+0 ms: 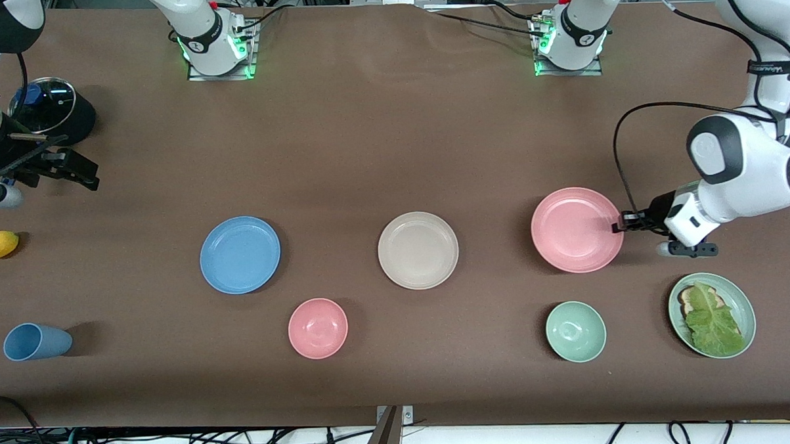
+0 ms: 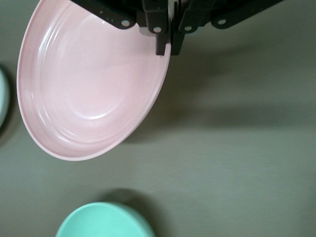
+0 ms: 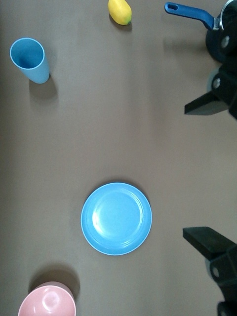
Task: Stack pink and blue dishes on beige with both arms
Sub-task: 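Carry the pink plate with the left gripper onto the beige plate, then open the left gripper and release the pink plate, then raise the left gripper away while the right gripper reaches the blue plate, then close the right gripper on the blue plate rim, then carry the blue plate with the right gripper onto the pink plate, then open the right gripper and draw it back from the stack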
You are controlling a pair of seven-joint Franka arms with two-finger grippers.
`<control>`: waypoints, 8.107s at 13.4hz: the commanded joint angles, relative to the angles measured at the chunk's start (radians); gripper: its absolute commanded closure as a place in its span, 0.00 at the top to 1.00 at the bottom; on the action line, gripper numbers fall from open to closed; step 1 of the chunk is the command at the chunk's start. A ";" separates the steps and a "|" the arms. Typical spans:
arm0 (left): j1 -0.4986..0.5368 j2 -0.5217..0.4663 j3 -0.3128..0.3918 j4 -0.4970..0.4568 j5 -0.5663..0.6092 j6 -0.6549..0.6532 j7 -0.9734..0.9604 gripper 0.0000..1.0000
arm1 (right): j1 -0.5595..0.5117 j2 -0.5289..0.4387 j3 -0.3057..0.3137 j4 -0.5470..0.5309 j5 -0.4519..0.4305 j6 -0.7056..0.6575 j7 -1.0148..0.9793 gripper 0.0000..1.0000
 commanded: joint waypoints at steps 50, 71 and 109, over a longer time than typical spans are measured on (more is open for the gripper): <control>-0.126 0.077 0.085 0.430 0.232 -0.327 -0.001 1.00 | 0.021 0.075 0.058 0.050 0.035 -0.067 -0.011 1.00; -0.023 -0.213 0.071 0.528 0.269 -0.546 0.085 1.00 | -0.023 0.421 0.044 -0.434 0.074 0.867 -0.159 0.77; -0.055 -0.207 0.077 0.586 0.275 -0.717 -0.121 1.00 | 0.574 0.577 -0.019 0.041 0.153 0.729 0.789 1.00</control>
